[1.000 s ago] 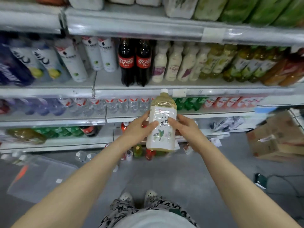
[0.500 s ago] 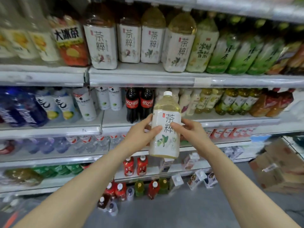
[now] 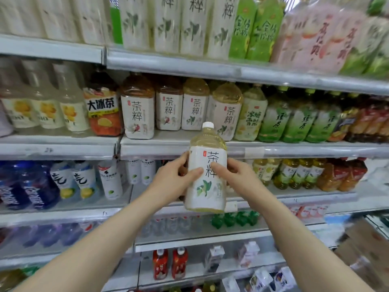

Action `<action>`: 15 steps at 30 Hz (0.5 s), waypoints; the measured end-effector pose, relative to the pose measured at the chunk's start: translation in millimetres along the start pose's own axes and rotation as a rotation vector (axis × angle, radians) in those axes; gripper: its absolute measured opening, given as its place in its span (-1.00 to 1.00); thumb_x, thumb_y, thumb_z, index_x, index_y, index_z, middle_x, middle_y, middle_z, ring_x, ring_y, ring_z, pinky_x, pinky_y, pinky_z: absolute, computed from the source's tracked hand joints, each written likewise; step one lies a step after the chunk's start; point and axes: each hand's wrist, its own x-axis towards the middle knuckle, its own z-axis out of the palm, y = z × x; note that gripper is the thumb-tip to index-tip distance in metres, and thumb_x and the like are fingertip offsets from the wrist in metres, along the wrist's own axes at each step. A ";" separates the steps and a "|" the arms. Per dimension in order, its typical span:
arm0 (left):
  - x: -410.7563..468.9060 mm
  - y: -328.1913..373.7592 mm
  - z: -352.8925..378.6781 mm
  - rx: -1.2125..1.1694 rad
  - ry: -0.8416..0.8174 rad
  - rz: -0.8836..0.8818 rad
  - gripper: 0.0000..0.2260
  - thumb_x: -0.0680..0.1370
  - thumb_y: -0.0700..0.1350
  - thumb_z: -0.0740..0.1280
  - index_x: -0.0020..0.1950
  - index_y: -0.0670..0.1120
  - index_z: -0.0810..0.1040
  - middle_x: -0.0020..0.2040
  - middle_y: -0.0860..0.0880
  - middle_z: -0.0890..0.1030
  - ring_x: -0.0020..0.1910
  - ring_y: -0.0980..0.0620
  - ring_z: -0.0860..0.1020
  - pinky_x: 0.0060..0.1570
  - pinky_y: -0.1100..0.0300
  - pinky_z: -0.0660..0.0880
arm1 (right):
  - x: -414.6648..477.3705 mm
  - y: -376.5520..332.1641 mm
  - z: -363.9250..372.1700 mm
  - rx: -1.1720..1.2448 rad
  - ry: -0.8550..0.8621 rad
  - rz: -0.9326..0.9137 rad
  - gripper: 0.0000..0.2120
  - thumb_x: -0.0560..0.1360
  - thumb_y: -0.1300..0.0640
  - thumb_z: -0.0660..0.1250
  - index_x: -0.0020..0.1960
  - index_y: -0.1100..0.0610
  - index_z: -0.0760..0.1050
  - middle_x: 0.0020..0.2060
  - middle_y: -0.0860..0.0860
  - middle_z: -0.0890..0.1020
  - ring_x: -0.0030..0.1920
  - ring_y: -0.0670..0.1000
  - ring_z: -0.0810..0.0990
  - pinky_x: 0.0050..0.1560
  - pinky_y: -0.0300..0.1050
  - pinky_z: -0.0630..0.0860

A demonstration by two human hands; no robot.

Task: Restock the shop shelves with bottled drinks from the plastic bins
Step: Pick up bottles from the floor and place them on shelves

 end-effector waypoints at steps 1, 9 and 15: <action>6.4 3.0 -1.9 0.009 0.018 0.006 -0.58 0.30 0.35 0.36 0.16 0.51 0.44 -0.04 0.06 0.67 -0.01 0.02 0.66 -0.01 -0.09 0.63 | 6.8 -3.5 -1.1 -0.026 0.000 -0.009 -0.82 0.58 -0.10 0.36 0.15 -0.11 0.59 -0.10 -0.17 0.72 -0.15 -0.25 0.67 -0.28 -0.37 0.49; 54.9 27.6 -11.1 -0.057 0.118 -0.005 -0.63 0.54 0.05 0.40 0.35 0.18 0.50 -0.07 0.02 0.69 -0.08 0.02 0.69 -0.09 -0.06 0.66 | 68.6 -32.3 -17.3 -0.139 0.022 -0.090 -0.76 0.56 -0.14 0.35 0.12 -0.05 0.64 -0.08 -0.13 0.74 -0.05 -0.10 0.71 0.01 -0.02 0.66; 101.6 40.1 -26.0 -0.030 0.167 0.045 -0.48 0.43 0.19 0.42 0.38 0.26 0.43 0.00 0.03 0.69 -0.02 0.00 0.68 -0.02 -0.09 0.64 | 112.6 -52.8 -26.5 -0.164 0.111 -0.197 -0.74 0.55 -0.10 0.39 0.19 -0.04 0.62 -0.04 -0.13 0.72 -0.04 -0.14 0.68 0.04 -0.05 0.65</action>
